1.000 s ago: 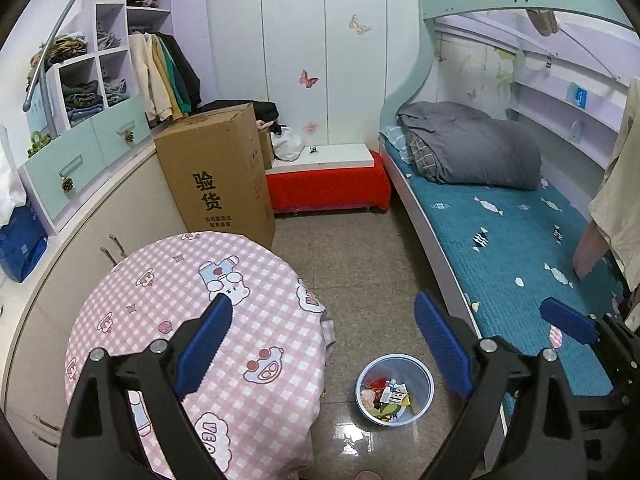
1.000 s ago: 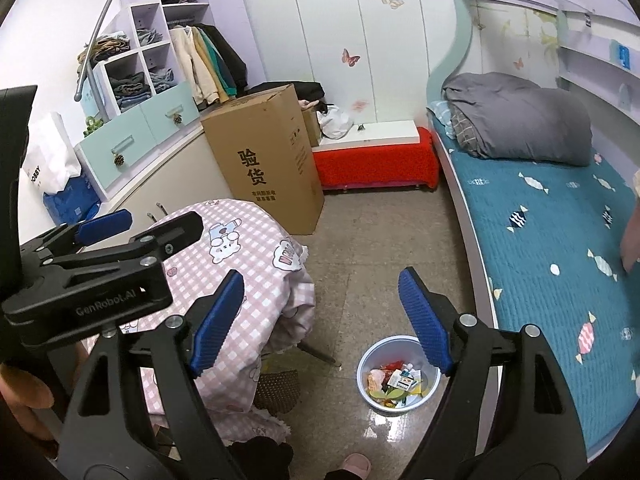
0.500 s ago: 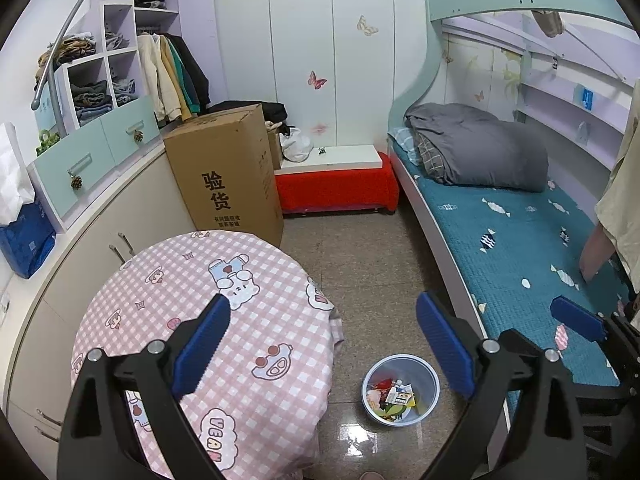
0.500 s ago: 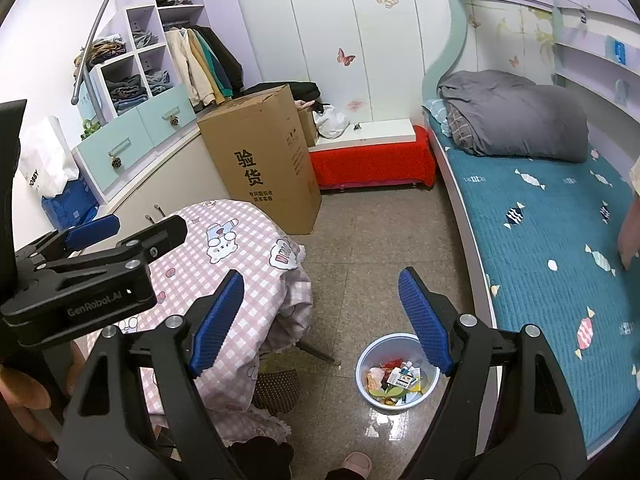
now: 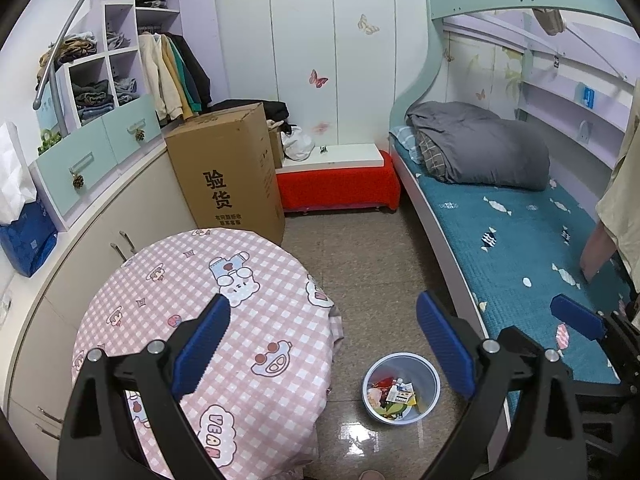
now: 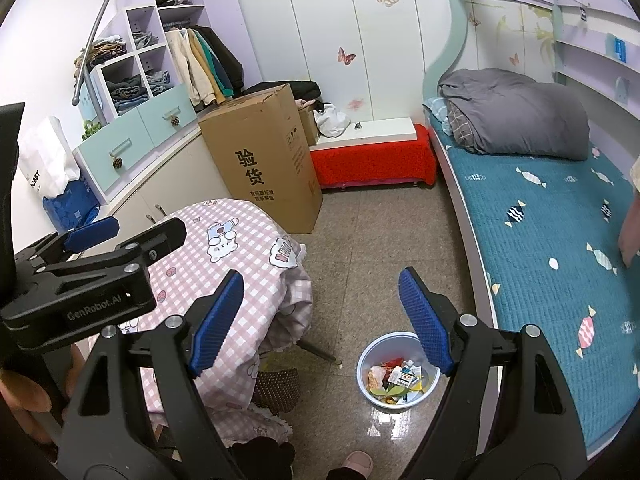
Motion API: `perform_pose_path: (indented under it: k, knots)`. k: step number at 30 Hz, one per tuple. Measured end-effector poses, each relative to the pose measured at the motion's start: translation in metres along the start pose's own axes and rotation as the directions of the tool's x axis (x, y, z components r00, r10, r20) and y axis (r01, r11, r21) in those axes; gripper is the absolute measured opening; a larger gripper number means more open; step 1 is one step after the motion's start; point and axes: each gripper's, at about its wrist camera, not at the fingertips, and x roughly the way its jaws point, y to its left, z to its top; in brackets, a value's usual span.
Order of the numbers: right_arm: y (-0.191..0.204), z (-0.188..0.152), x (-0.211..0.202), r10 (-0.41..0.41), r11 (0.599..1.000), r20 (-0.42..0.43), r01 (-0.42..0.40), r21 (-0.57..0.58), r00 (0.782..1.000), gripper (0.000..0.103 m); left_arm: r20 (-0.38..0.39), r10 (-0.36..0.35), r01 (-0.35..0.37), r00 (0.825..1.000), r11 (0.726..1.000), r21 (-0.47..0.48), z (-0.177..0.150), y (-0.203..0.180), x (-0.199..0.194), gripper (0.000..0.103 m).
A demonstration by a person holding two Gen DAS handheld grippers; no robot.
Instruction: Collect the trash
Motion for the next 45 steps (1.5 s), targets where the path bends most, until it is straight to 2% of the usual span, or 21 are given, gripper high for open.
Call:
perform_pose_path:
  k: [23,45]
  knots:
    - [-0.0022,-0.0026,-0.0002,-0.005,1.0,-0.011,0.006,0.021,1.0,0.079,0.029,-0.011,0.01,1.0,1.0,0.025,-0.0016,-0.002,-0.003,0.092]
    - [-0.0015,-0.0032,0.0003,-0.007,1.0,-0.013,0.007,0.022,1.0,0.079,0.016,-0.018,0.017,1.0,1.0,0.021,-0.0027,-0.0004,-0.0009,0.092]
